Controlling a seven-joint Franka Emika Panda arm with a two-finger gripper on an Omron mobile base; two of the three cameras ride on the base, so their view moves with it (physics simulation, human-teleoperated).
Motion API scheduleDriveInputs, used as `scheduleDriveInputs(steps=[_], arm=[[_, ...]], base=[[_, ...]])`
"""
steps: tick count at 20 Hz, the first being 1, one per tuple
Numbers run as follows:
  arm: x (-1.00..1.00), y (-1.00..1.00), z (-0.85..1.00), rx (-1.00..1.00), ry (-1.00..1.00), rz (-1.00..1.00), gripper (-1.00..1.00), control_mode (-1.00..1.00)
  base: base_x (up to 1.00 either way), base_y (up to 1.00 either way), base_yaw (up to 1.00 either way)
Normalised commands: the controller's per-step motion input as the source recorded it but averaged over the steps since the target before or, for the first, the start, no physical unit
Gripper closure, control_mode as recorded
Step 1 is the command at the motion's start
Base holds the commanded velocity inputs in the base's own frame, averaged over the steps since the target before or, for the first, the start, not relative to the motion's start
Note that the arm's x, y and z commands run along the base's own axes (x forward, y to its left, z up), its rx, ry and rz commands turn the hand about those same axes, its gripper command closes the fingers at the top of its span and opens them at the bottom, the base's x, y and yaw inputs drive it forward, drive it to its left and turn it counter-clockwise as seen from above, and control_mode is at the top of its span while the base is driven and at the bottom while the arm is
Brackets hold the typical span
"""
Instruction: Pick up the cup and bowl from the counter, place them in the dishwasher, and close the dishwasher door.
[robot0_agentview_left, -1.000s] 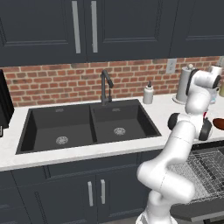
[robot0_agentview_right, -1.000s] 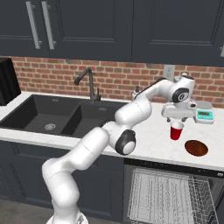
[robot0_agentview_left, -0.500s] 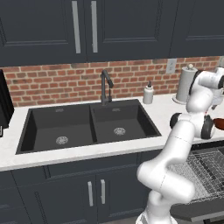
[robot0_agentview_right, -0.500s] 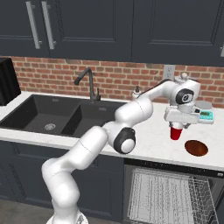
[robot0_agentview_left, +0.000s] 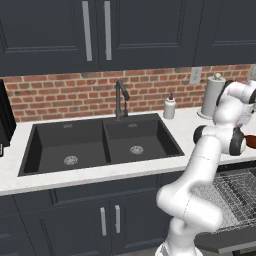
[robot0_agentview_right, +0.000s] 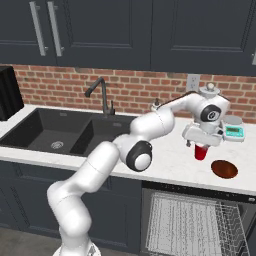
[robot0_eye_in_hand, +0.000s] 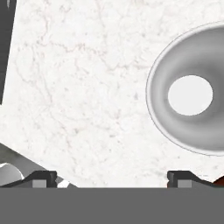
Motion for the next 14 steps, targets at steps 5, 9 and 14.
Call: scheduleDriveInputs(steps=[5,9,14], arm=[[-0.31,0.0,-0.76,-0.02,-0.36,-0.19,-1.0,-1.0],[0.0,0.0,0.06,0.0,-0.49,-0.31,-1.0,-1.0],[0.0,0.13,0.15,0.0,-0.31,-0.43,-1.0,-1.0]], base=[[0.0,0.0,0.0],[0.0,0.0,0.0],[0.0,0.0,0.0]])
